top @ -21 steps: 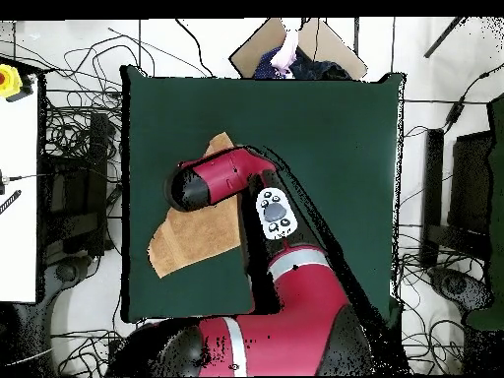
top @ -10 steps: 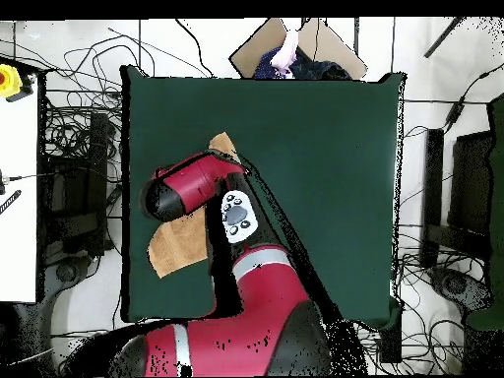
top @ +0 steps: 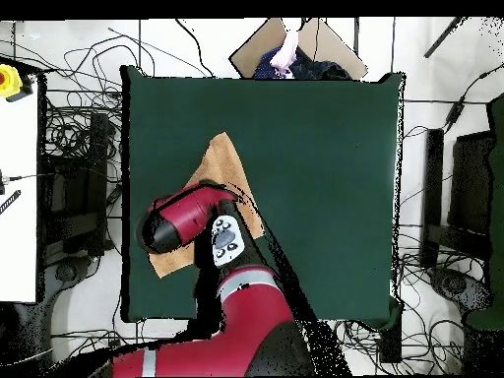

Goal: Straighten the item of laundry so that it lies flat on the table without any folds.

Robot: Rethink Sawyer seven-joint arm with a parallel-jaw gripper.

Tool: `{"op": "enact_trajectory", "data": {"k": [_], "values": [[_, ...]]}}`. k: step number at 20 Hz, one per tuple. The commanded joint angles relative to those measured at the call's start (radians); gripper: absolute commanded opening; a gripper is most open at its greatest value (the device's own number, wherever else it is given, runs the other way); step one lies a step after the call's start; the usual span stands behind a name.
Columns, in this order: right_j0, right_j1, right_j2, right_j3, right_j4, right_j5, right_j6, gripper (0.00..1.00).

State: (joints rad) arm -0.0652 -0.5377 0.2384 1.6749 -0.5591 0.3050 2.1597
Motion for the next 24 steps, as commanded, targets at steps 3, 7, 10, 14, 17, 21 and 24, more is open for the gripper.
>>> {"op": "enact_trajectory", "data": {"k": [3, 7, 10, 14, 17, 21, 24], "values": [[0.051, -0.037, -0.134, 0.219, 0.077, -0.116, 0.265, 1.00], [0.117, 0.004, -0.223, 0.243, 0.095, -0.243, 0.300, 1.00], [0.149, 0.043, -0.278, 0.228, 0.124, -0.326, 0.289, 1.00], [0.163, 0.093, -0.324, 0.174, 0.167, -0.385, 0.249, 1.00], [0.141, 0.119, -0.335, 0.120, 0.181, -0.402, 0.190, 1.00], [0.079, 0.095, -0.296, 0.089, 0.183, -0.356, 0.124, 1.00], [0.038, 0.082, -0.262, 0.084, 0.178, -0.320, 0.094, 1.00]]}}
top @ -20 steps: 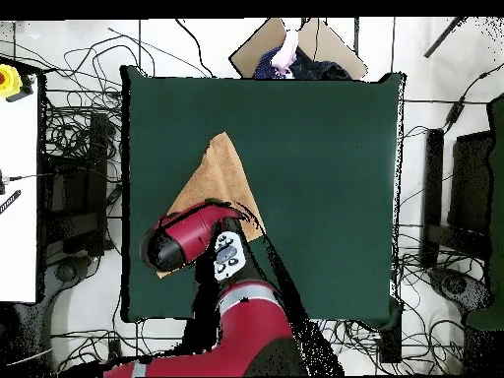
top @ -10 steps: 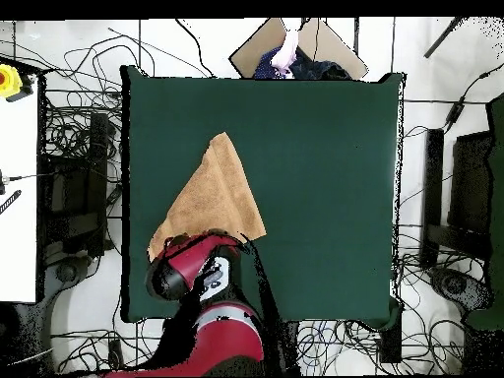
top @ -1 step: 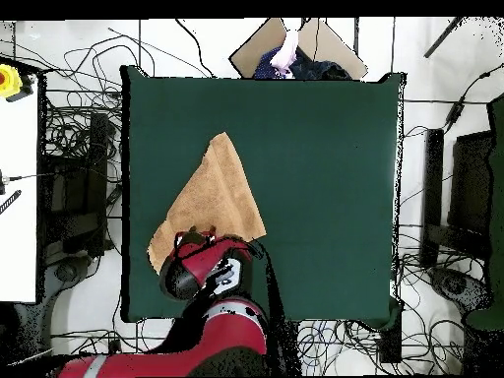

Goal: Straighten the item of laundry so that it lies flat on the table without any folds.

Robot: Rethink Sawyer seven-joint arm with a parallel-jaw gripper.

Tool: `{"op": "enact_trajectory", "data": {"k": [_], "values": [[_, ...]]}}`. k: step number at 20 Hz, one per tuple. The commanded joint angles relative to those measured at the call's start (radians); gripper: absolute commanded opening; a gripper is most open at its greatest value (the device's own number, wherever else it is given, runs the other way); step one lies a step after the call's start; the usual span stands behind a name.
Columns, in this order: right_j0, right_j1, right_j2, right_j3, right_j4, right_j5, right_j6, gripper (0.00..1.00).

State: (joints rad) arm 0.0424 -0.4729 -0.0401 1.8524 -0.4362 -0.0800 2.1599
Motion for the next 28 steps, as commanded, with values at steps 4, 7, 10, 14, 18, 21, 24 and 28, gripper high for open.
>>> {"op": "enact_trajectory", "data": {"k": [4, 7, 10, 14, 18, 21, 24, 28], "values": [[-0.096, 0.016, 0.040, -0.101, 0.045, 0.082, 0.073, 1.00], [-0.105, 0.016, 0.049, -0.106, 0.043, 0.094, 0.066, 1.00], [-0.113, 0.021, 0.057, -0.117, 0.040, 0.103, 0.057, 1.00], [-0.148, 0.068, 0.087, -0.146, 0.024, 0.122, 0.031, 1.00], [-0.167, 0.129, 0.096, -0.159, 0.006, 0.109, 0.023, 1.00], [-0.153, 0.164, 0.062, -0.168, -0.002, 0.067, 0.035, 1.00], [-0.154, 0.203, 0.050, -0.177, -0.014, 0.037, 0.037, 1.00], [-0.143, 0.228, 0.025, -0.161, -0.024, -0.018, 0.052, 1.00]]}}
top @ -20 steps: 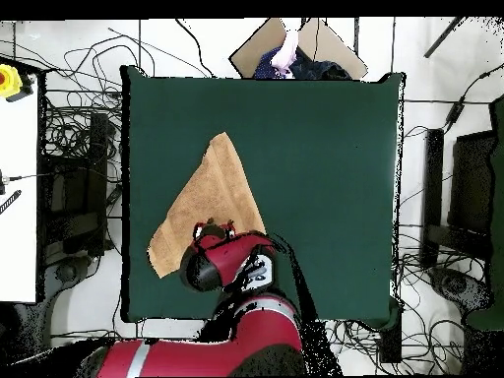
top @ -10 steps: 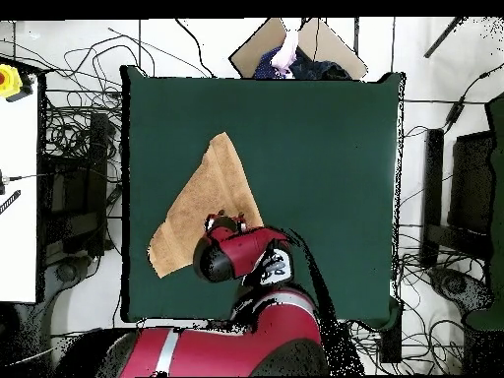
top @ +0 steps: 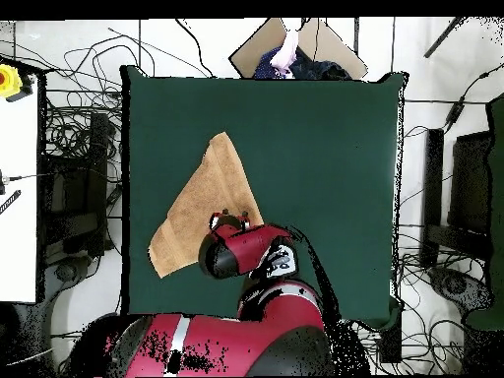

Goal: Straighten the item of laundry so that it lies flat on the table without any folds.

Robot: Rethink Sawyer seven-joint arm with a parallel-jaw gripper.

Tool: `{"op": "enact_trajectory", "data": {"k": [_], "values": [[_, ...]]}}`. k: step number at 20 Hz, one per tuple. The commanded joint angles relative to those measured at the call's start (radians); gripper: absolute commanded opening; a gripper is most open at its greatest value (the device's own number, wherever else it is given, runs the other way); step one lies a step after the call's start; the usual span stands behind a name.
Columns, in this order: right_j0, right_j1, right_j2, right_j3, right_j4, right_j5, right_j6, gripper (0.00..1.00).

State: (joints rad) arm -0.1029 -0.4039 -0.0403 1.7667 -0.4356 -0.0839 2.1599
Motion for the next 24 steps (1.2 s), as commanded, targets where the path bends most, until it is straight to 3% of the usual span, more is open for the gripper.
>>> {"op": "enact_trajectory", "data": {"k": [1, 5, 8, 9, 19, 21, 24], "values": [[0.002, 0.161, 0.024, -0.071, -0.026, -0.013, 0.052, 1.00], [0.018, 0.179, 0.007, -0.062, -0.028, -0.027, 0.055, 1.00], [0.075, 0.203, -0.047, -0.079, -0.020, -0.066, 0.055, 1.00], [0.097, 0.212, -0.067, -0.085, -0.014, -0.082, 0.055, 0.00], [0.162, 0.231, -0.107, -0.063, 0.036, -0.103, 0.082, 0.00], [0.156, 0.230, -0.097, -0.058, 0.035, -0.098, 0.083, 0.00], [0.075, 0.242, -0.020, -0.045, 0.010, -0.092, 0.092, 0.00]]}}
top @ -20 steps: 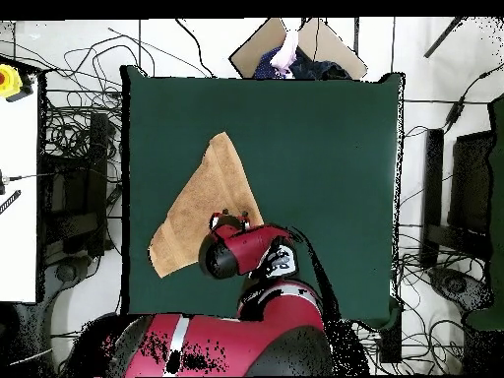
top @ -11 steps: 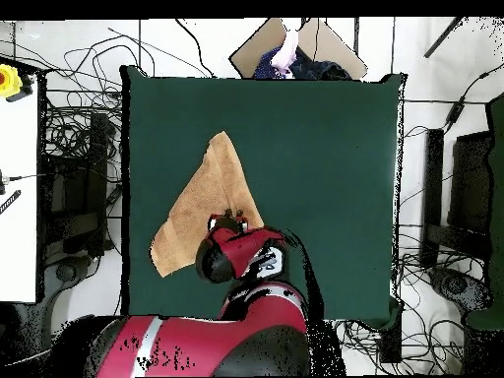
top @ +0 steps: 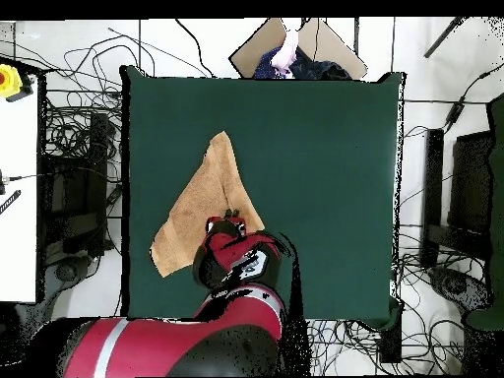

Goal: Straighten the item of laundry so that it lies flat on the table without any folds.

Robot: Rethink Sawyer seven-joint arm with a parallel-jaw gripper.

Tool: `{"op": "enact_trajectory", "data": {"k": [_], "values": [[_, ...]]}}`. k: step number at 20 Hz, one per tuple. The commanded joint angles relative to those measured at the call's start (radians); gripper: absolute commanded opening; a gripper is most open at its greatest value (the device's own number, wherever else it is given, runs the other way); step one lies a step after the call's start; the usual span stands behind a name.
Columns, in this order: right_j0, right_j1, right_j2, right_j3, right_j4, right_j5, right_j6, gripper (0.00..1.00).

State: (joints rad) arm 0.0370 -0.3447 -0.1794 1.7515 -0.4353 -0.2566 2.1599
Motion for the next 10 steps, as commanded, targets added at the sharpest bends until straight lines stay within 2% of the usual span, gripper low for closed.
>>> {"op": "enact_trajectory", "data": {"k": [1, 4, 10], "values": [[-0.078, 0.187, 0.127, -0.031, 0.001, 0.075, 0.090, 0.00], [-0.101, 0.198, 0.113, -0.043, -0.025, 0.061, 0.069, 0.00], [-0.190, 0.098, 0.104, -0.057, -0.123, 0.179, -0.034, 0.00]]}}
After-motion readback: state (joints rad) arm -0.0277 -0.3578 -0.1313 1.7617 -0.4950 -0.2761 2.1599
